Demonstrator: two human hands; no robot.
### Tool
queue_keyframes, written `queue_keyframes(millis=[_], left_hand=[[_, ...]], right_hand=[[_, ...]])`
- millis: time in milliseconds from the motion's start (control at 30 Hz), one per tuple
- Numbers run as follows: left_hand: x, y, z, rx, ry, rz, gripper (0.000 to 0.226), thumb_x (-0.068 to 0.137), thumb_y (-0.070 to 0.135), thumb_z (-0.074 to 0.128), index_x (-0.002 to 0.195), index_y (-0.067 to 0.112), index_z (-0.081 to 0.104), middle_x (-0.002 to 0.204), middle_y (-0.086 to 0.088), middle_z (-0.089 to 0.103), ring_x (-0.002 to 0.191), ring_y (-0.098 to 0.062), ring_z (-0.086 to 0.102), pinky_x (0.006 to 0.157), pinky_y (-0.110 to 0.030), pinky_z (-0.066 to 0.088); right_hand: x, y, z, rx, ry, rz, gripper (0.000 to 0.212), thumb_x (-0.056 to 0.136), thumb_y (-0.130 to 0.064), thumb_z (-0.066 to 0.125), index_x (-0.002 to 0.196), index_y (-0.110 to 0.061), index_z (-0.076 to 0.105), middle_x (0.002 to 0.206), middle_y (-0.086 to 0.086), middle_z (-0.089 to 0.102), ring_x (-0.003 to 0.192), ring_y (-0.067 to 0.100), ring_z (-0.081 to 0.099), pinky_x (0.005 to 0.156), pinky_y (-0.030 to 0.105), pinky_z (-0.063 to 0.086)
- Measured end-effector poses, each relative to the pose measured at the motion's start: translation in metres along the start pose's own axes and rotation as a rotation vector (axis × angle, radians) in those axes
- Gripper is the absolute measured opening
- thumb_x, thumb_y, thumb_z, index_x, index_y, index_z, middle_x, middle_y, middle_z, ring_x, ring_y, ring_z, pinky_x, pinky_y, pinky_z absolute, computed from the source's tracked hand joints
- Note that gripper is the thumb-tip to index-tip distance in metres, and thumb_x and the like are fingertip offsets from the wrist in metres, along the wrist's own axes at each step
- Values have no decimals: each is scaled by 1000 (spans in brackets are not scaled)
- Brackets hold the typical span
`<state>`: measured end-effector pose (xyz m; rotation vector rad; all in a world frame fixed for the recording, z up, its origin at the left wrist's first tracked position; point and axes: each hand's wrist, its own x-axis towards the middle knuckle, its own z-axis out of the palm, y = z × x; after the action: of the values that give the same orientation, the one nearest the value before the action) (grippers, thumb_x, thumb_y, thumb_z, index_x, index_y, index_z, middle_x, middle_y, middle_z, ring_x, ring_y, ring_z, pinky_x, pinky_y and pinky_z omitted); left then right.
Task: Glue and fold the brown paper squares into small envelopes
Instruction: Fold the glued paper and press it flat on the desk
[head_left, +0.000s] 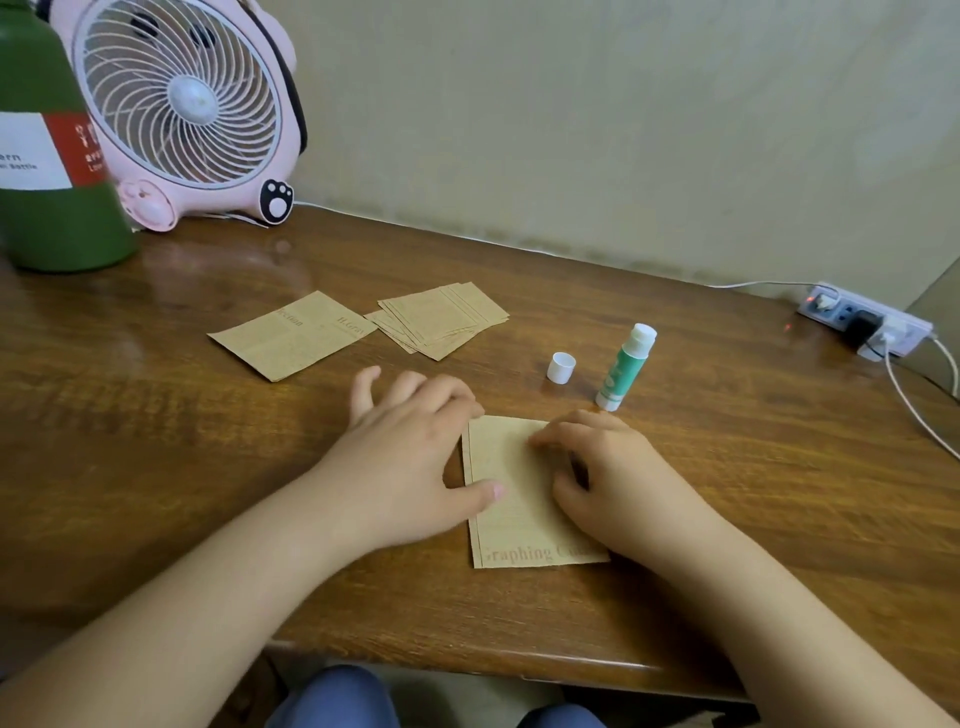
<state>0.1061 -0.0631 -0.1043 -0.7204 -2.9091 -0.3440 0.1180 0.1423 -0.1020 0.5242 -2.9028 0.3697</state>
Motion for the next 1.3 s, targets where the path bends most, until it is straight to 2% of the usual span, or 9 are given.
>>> queue_keyframes(millis=[100, 267, 500, 633, 800, 1000, 1100, 1200, 1300], left_hand=[[0, -4, 12, -36, -16, -31, 91, 61, 82, 17, 138, 37, 37, 135, 27, 23, 130, -2, 13, 111, -48, -12], [0, -5, 16, -10, -27, -67, 93, 59, 83, 15, 139, 40, 33, 140, 26, 18, 132, -4, 9, 112, -52, -10], [0, -6, 18, 35, -35, -68, 94, 60, 83, 10, 141, 40, 30, 141, 25, 18, 134, -6, 9, 110, -57, -15], [1, -4, 19, 35, -37, -75, 95, 58, 83, 10, 140, 39, 31, 141, 25, 19, 134, -6, 10, 110, -58, -14], [-2, -3, 18, 47, -24, -86, 96, 59, 83, 8, 140, 39, 31, 141, 23, 20, 134, -7, 11, 110, -58, -13], [-3, -4, 18, 52, -23, -85, 95, 60, 82, 9, 142, 37, 30, 141, 24, 22, 134, -6, 11, 109, -59, -15], [-2, -3, 18, 44, -23, -83, 96, 59, 82, 9, 142, 37, 31, 140, 24, 22, 134, -5, 12, 110, -59, -15], [-2, -2, 19, 39, -20, -93, 96, 59, 82, 9, 141, 37, 31, 141, 24, 22, 133, -5, 12, 110, -58, -15], [-5, -2, 18, 44, -15, -97, 94, 61, 83, 10, 141, 38, 31, 141, 23, 22, 133, -6, 13, 110, -58, -15]], right_hand=[[16, -17, 11, 50, 62, 7, 28, 87, -15, 52, 111, -18, 65, 99, -2, 60, 95, 14, 54, 80, 20, 42], [43, -33, 23, 103, 76, 60, 20, 89, -22, 55, 102, -19, 68, 94, -1, 58, 83, 15, 58, 76, 29, 49], [29, -5, 15, 56, 139, 201, 7, 84, -20, 59, 81, -20, 66, 79, -5, 59, 73, 11, 53, 67, 22, 42], [31, -1, 10, 3, 118, 201, 11, 85, -18, 58, 84, -17, 68, 82, -2, 62, 77, 13, 56, 70, 26, 46], [47, -32, 24, 73, 62, 30, 18, 87, -18, 56, 97, -16, 70, 89, 2, 60, 82, 17, 57, 75, 31, 47], [36, 3, 15, 30, 148, 169, 9, 84, -14, 59, 79, -14, 67, 77, -1, 59, 73, 13, 53, 65, 24, 40], [37, 6, 12, -14, 123, 186, 12, 85, -13, 55, 82, -13, 67, 81, 0, 61, 76, 15, 55, 67, 27, 45], [42, -15, 18, -10, 107, 83, 17, 87, -14, 52, 89, -11, 68, 85, 3, 60, 79, 20, 58, 71, 34, 48], [45, -31, 24, 26, 64, 0, 21, 89, -15, 50, 95, -11, 69, 88, 5, 59, 79, 22, 59, 71, 35, 49]])
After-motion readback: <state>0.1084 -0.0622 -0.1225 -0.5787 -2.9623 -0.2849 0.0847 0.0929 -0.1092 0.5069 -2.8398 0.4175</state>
